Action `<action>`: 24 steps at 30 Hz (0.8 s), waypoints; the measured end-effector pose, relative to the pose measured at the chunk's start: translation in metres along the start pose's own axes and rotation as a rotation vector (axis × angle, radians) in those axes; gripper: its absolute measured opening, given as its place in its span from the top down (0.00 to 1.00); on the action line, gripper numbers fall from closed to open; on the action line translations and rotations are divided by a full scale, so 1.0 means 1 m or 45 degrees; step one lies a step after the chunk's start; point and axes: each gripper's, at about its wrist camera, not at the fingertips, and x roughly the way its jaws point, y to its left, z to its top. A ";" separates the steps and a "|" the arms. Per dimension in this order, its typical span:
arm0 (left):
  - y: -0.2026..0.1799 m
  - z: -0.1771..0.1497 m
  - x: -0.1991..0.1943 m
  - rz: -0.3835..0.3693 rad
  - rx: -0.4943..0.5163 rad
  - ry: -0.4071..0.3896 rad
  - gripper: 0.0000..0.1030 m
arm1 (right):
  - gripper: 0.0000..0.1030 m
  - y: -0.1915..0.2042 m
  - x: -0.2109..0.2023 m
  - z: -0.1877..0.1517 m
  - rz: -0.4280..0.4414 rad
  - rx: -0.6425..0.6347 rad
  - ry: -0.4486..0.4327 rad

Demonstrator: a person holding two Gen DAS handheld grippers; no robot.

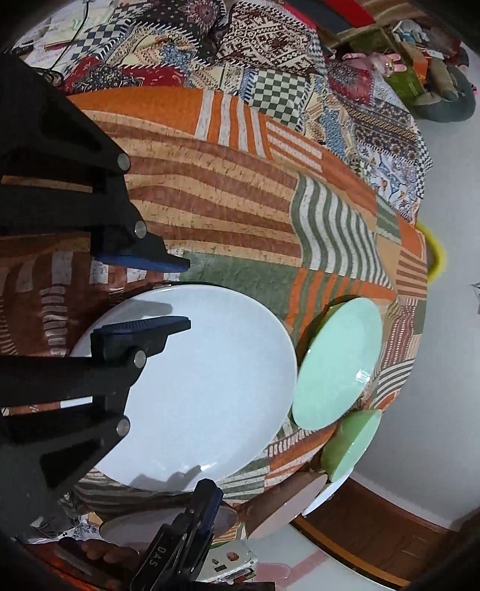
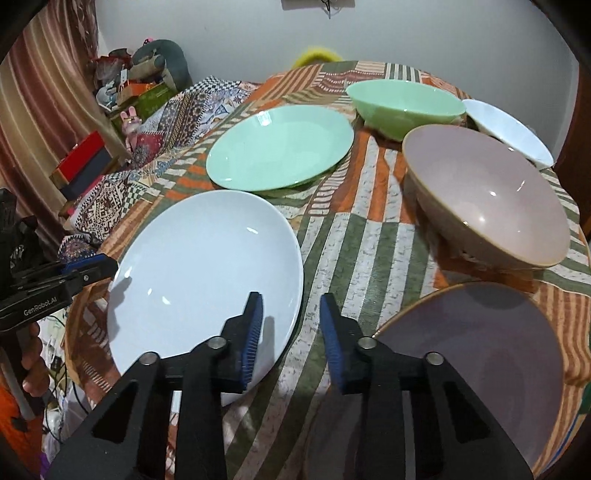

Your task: Organize plates and bowls

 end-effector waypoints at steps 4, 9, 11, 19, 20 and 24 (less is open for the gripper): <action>0.004 -0.001 0.010 -0.022 -0.027 0.033 0.77 | 0.77 -0.003 0.005 0.000 -0.010 0.010 0.014; 0.006 0.000 0.016 -0.056 -0.045 0.053 0.77 | 0.80 -0.009 0.010 0.004 -0.005 0.030 0.023; 0.005 0.000 0.018 -0.071 -0.053 0.063 0.77 | 0.81 -0.010 0.009 0.005 0.003 0.028 0.023; 0.000 -0.004 0.017 -0.080 -0.028 0.067 0.77 | 0.83 -0.002 0.009 0.003 0.012 -0.013 0.027; -0.002 -0.004 0.017 -0.065 -0.009 0.065 0.77 | 0.83 -0.002 0.009 0.002 0.004 -0.020 0.028; -0.003 -0.005 0.015 -0.059 -0.008 0.073 0.77 | 0.80 0.001 0.011 0.004 0.004 -0.044 0.028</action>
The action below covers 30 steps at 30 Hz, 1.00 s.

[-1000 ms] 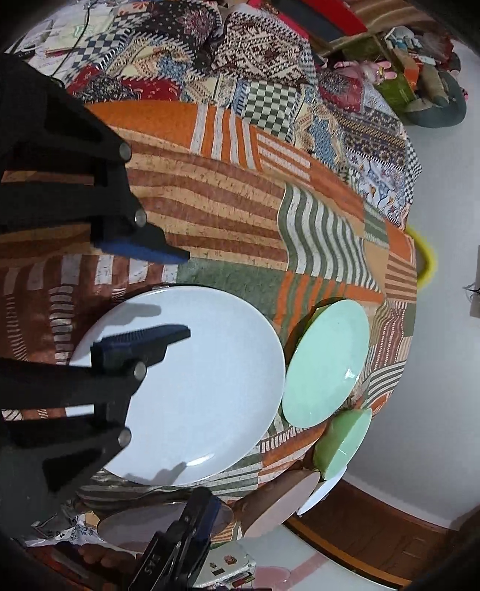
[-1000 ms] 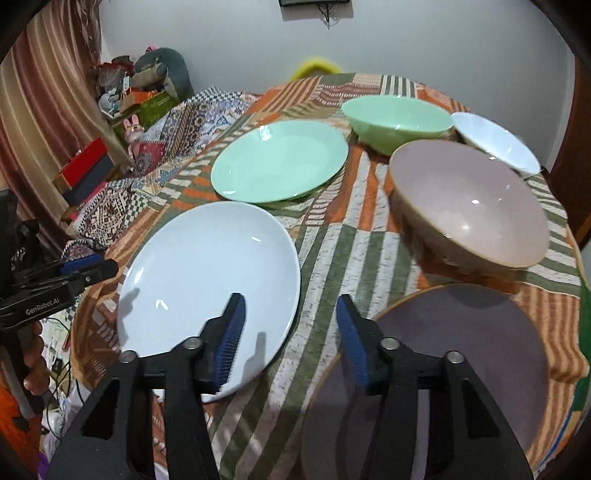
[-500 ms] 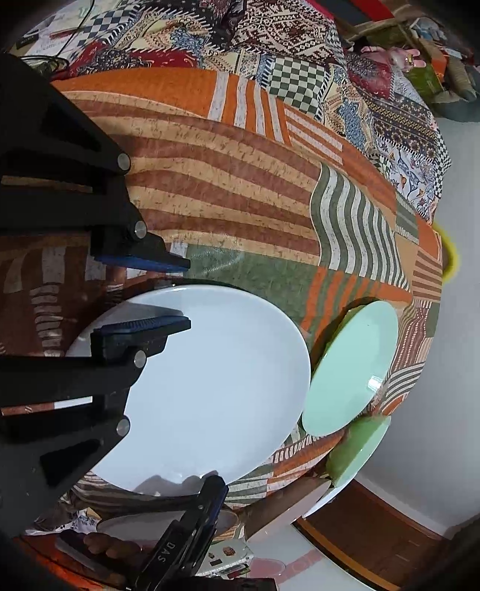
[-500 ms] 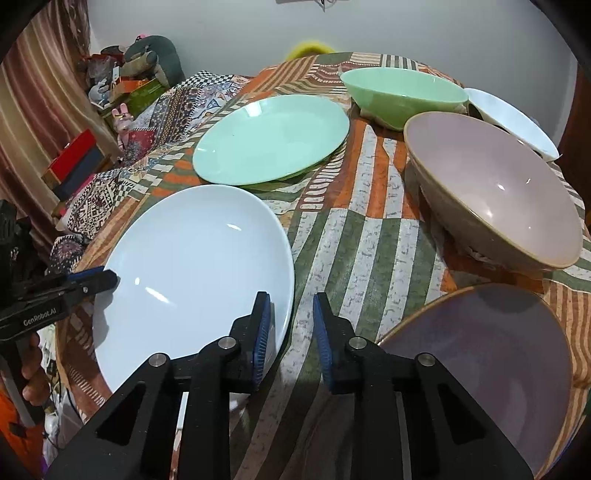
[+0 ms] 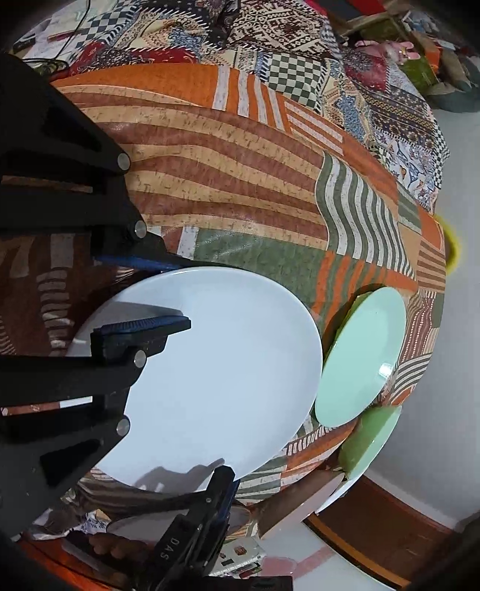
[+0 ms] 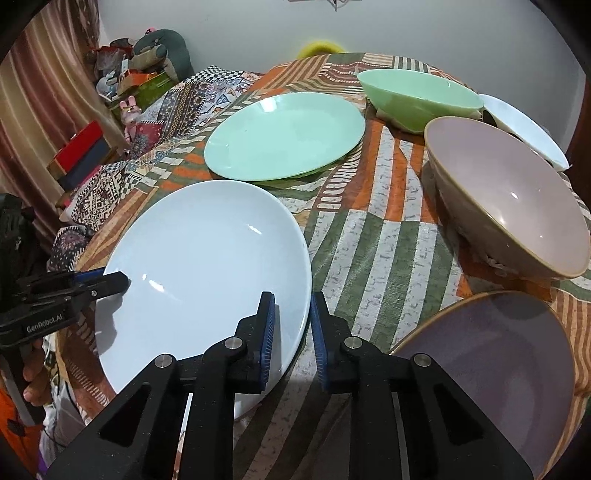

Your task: Organize plates and bowls

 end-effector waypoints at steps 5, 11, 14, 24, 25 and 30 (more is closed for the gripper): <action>-0.001 -0.004 -0.005 0.016 -0.014 0.008 0.77 | 0.80 0.001 -0.002 0.002 0.012 0.025 0.000; -0.007 -0.007 -0.018 0.012 -0.012 -0.005 0.77 | 0.80 0.000 -0.010 -0.003 0.044 0.061 0.001; -0.013 -0.007 -0.029 0.014 -0.002 -0.030 0.77 | 0.80 0.000 -0.017 -0.005 0.046 0.072 -0.009; -0.042 -0.007 -0.060 -0.002 0.041 -0.101 0.77 | 0.80 -0.003 -0.052 -0.009 0.039 0.100 -0.102; -0.046 -0.007 -0.064 -0.007 0.050 -0.109 0.77 | 0.80 -0.005 -0.055 -0.010 0.037 0.103 -0.111; -0.066 -0.007 -0.076 -0.022 0.083 -0.132 0.77 | 0.80 -0.012 -0.076 -0.015 0.025 0.128 -0.159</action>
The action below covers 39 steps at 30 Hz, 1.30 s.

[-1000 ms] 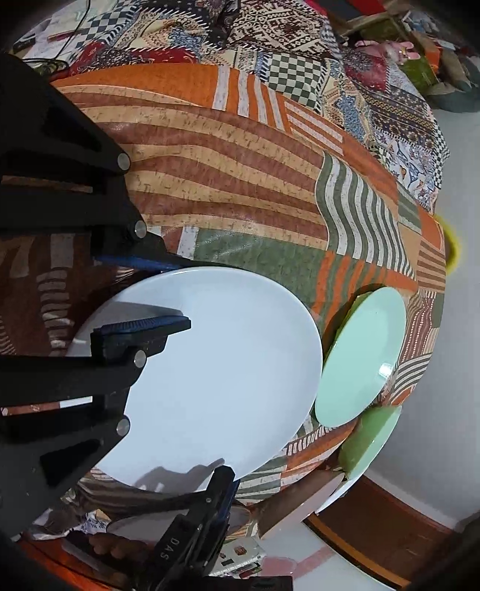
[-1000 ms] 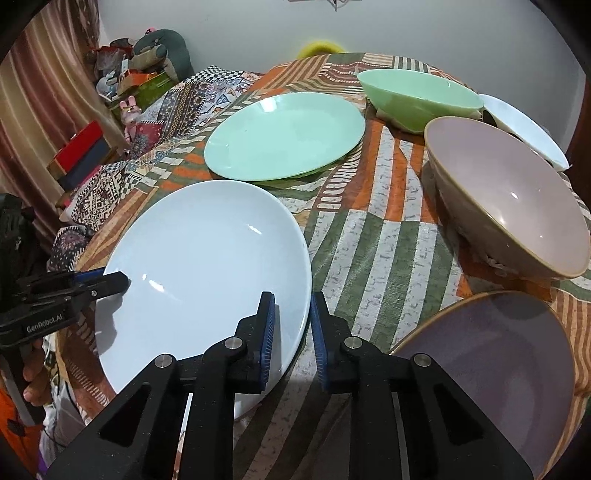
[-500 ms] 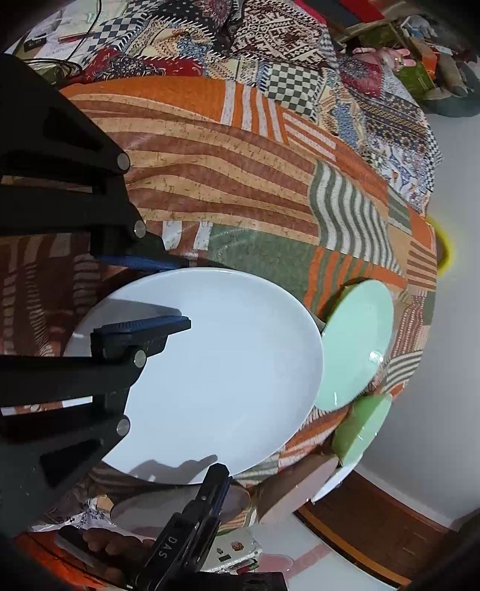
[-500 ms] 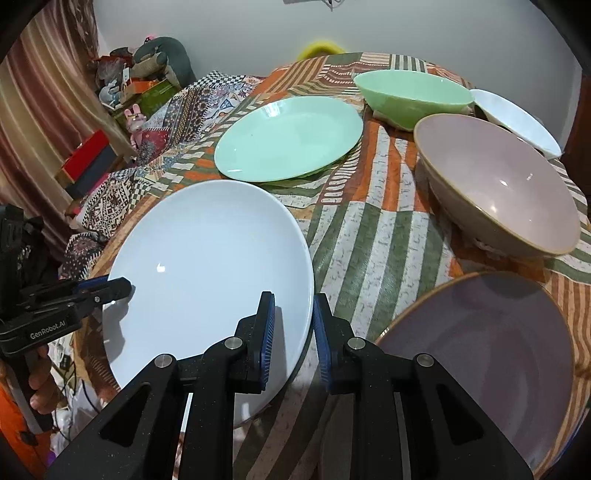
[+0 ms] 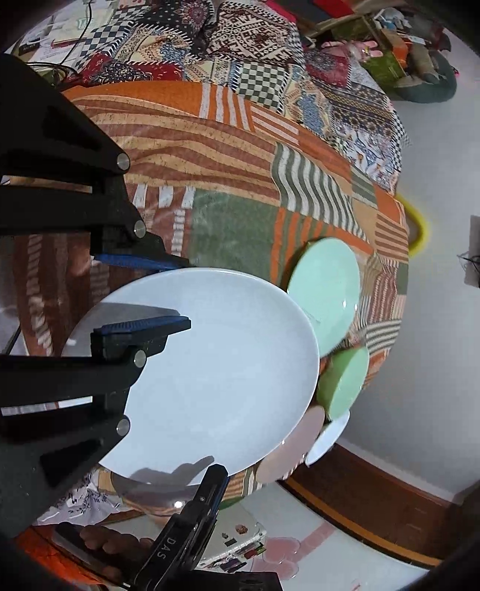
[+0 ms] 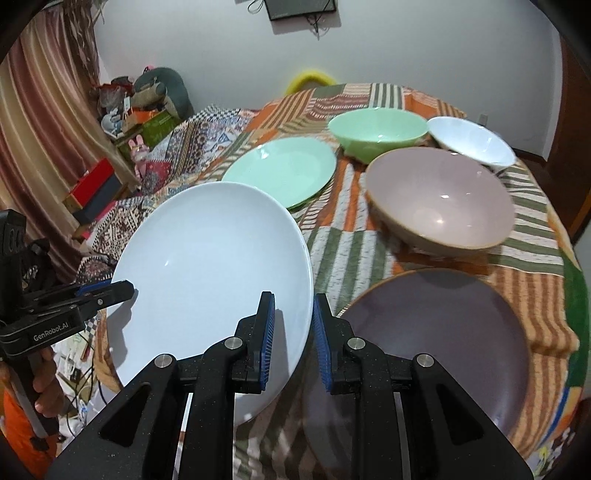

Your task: Organize plates and bowls

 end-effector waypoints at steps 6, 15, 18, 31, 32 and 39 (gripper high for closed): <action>-0.025 0.002 -0.009 -0.021 0.049 -0.012 0.77 | 0.80 -0.012 -0.024 -0.004 -0.015 0.033 -0.063; -0.067 -0.002 -0.010 -0.073 0.122 -0.006 0.77 | 0.80 -0.035 -0.054 -0.017 -0.065 0.067 -0.114; -0.082 -0.003 -0.006 -0.095 0.148 0.006 0.77 | 0.80 -0.044 -0.060 -0.023 -0.086 0.090 -0.117; -0.130 -0.010 0.024 -0.133 0.256 0.107 0.77 | 0.80 -0.086 -0.080 -0.056 -0.153 0.203 -0.096; -0.133 -0.011 0.027 -0.130 0.264 0.120 0.77 | 0.80 -0.088 -0.080 -0.058 -0.155 0.213 -0.094; -0.144 -0.019 0.047 -0.127 0.300 0.187 0.77 | 0.80 -0.109 -0.074 -0.076 -0.143 0.306 -0.048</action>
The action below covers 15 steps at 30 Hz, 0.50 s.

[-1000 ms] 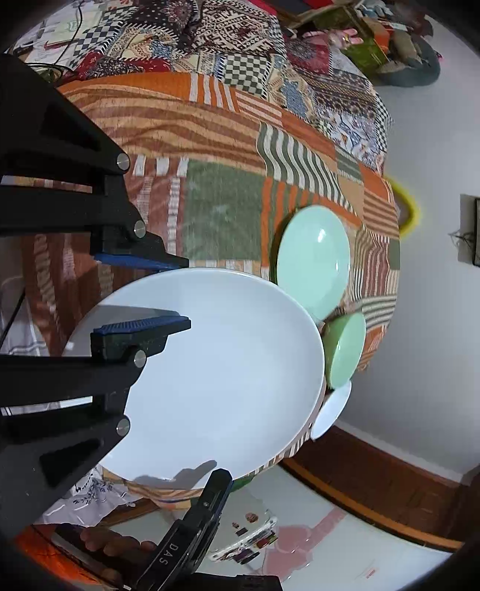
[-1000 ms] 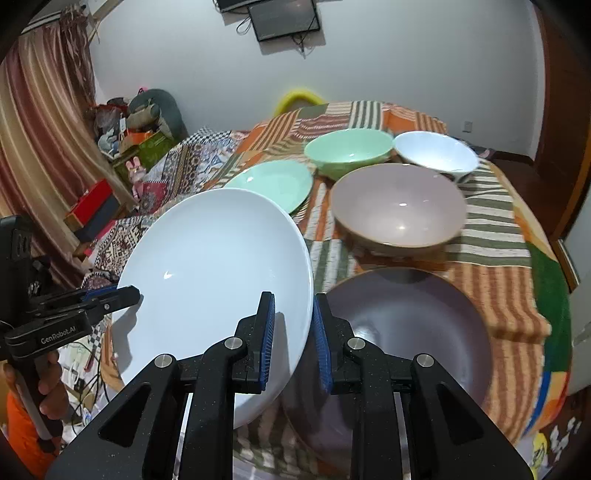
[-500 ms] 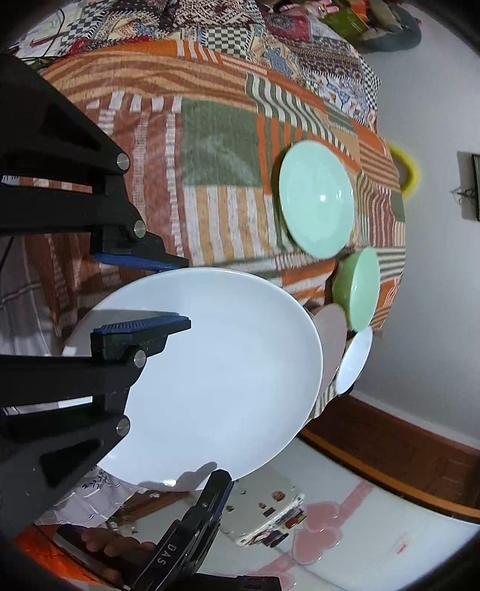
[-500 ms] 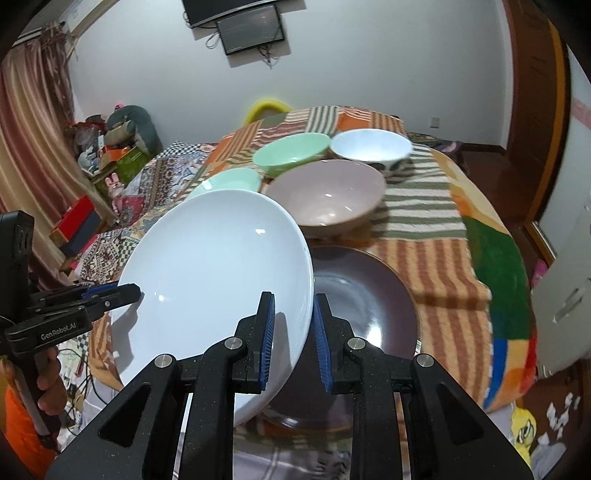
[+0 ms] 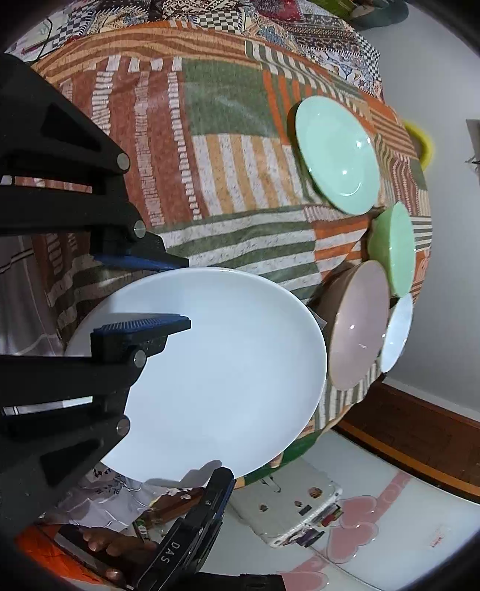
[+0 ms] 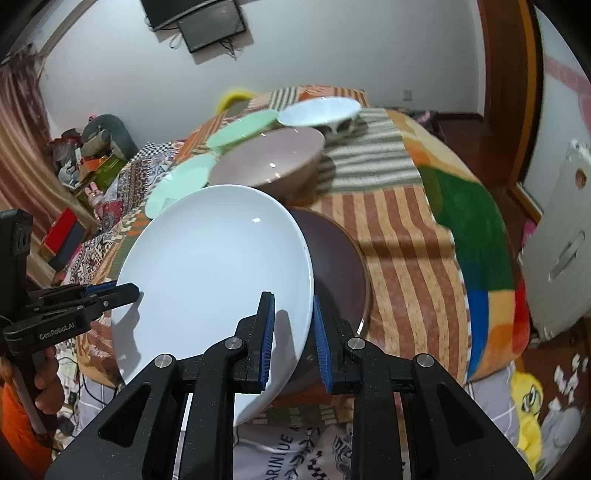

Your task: Organize plates and bowls

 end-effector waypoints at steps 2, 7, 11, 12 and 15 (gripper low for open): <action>-0.003 -0.001 0.007 0.001 0.007 0.020 0.77 | 0.80 -0.006 0.003 -0.004 0.001 0.025 0.016; -0.004 0.000 0.026 -0.001 0.009 0.079 0.77 | 0.80 -0.013 0.009 -0.010 -0.007 0.060 0.049; -0.004 0.002 0.035 -0.003 0.012 0.094 0.77 | 0.80 -0.017 0.011 -0.011 -0.007 0.079 0.062; -0.004 0.003 0.037 -0.004 0.012 0.097 0.77 | 0.80 -0.019 0.012 -0.011 -0.009 0.081 0.064; -0.005 0.005 0.042 0.002 0.016 0.104 0.77 | 0.80 -0.023 0.014 -0.010 -0.012 0.086 0.068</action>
